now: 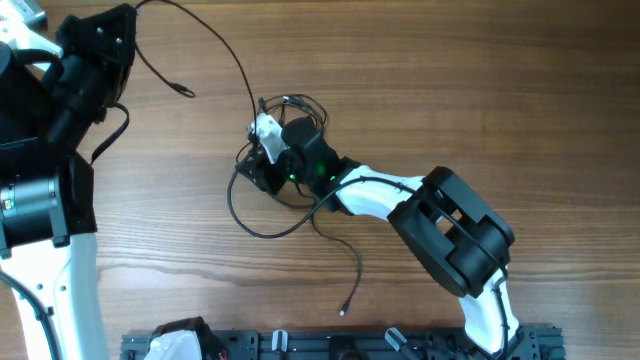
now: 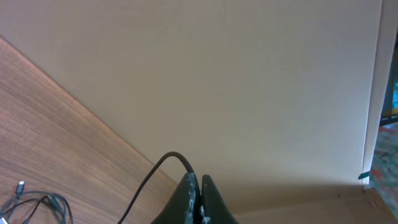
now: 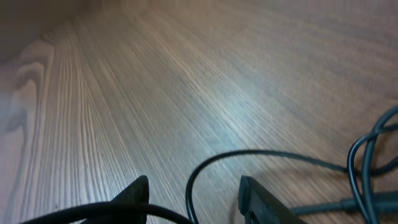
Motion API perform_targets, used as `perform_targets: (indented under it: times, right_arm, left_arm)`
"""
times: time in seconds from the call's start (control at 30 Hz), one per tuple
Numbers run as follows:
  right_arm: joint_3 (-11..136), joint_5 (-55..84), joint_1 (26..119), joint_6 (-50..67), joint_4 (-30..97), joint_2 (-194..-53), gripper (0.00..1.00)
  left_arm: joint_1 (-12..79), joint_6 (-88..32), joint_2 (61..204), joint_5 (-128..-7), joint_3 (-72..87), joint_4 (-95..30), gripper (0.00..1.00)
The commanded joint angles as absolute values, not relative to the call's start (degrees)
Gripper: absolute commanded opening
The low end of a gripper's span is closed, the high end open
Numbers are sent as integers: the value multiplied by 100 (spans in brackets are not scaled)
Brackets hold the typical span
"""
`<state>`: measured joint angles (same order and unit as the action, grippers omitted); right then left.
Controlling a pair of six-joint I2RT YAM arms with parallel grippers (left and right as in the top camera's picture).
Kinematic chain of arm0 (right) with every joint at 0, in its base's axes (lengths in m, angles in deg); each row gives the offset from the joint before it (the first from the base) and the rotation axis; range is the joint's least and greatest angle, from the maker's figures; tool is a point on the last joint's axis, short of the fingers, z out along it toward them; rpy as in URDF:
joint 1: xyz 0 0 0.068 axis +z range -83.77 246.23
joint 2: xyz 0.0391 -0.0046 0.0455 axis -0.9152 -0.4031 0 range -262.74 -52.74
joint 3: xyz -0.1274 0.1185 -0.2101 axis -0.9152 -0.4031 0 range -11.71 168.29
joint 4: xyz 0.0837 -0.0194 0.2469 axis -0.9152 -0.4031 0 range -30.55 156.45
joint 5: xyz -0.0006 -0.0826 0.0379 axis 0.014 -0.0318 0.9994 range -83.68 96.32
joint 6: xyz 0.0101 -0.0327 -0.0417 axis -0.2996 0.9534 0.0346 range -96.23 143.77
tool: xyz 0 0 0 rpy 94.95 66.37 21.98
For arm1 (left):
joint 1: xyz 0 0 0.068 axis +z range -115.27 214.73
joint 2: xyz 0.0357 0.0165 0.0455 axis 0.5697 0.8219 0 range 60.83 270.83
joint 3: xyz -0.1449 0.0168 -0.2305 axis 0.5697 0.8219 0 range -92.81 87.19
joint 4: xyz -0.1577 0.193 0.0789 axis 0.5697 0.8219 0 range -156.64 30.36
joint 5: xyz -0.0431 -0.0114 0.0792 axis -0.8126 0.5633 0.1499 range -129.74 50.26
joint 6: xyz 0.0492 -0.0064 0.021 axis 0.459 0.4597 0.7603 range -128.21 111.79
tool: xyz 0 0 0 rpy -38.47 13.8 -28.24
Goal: Untangle cables
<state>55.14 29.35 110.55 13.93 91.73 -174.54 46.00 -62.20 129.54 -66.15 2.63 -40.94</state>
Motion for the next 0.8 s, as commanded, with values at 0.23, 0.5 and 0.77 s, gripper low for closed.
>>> perform_targets:
  times: [0.23, 0.5, 0.77]
  right_arm:
    - [5531, 2900, 11079, 1028, 9247, -17511, 23]
    - [5531, 4045, 10661, 470, 9203, -17161, 4]
    - [5531, 4823, 9968, -247, 7525, -15620, 4]
  left_arm:
    - [4626, -6268, 13028, -6561, 241, -4114, 4]
    - [4928, -6266, 13257, -6512, 243, -3961, 4]
    - [4995, -5919, 13885, -6523, 243, -2838, 4]
